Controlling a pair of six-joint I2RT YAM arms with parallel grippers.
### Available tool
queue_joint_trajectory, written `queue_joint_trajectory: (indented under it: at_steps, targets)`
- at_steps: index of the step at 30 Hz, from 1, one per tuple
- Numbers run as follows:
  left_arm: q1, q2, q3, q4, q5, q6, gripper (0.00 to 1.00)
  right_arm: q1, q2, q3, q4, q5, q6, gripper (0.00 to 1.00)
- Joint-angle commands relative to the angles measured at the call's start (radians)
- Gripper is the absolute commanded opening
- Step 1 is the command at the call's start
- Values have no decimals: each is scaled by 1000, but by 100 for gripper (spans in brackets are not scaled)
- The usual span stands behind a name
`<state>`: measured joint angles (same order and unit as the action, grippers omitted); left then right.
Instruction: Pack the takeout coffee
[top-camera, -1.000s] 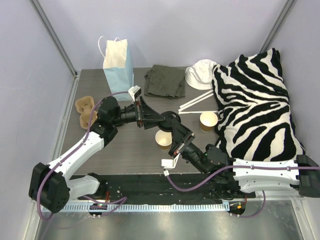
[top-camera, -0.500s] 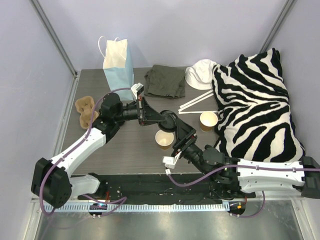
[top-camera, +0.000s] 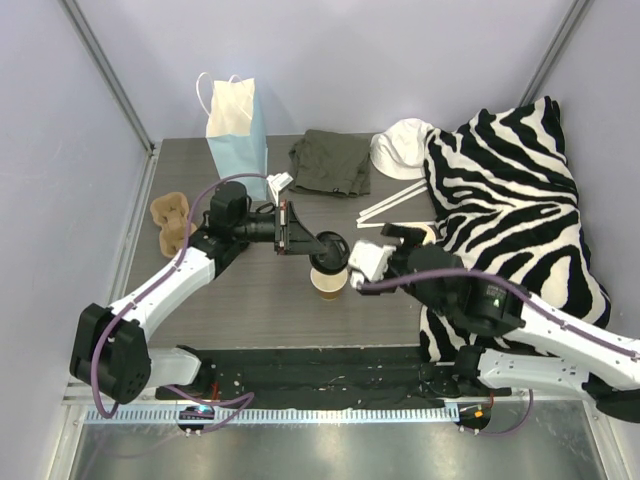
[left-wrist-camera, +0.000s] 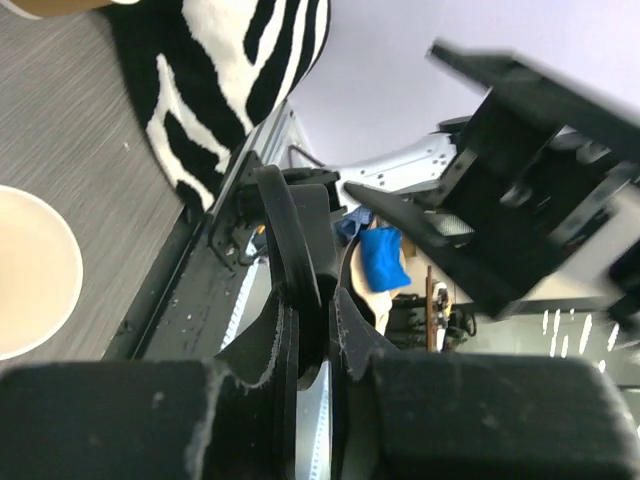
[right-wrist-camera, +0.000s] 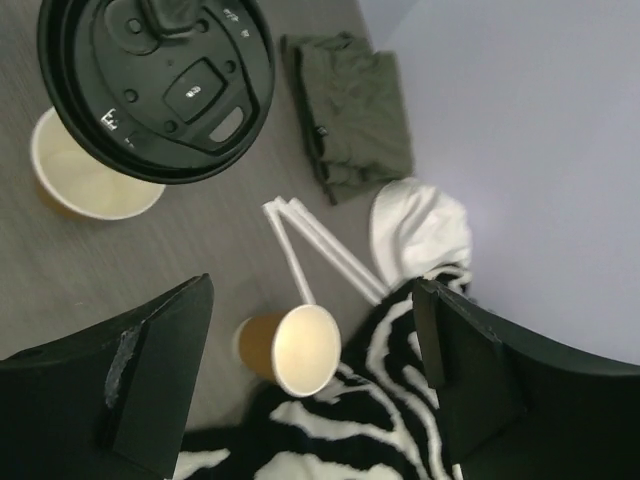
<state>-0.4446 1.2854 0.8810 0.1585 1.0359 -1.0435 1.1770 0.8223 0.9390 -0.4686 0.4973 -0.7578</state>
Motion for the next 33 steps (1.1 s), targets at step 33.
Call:
queue_joint_trajectory:
  at_steps: [33]
  targets:
    - [40, 112, -25, 67, 131, 76, 0, -663, 371, 234, -10, -1025, 962, 48]
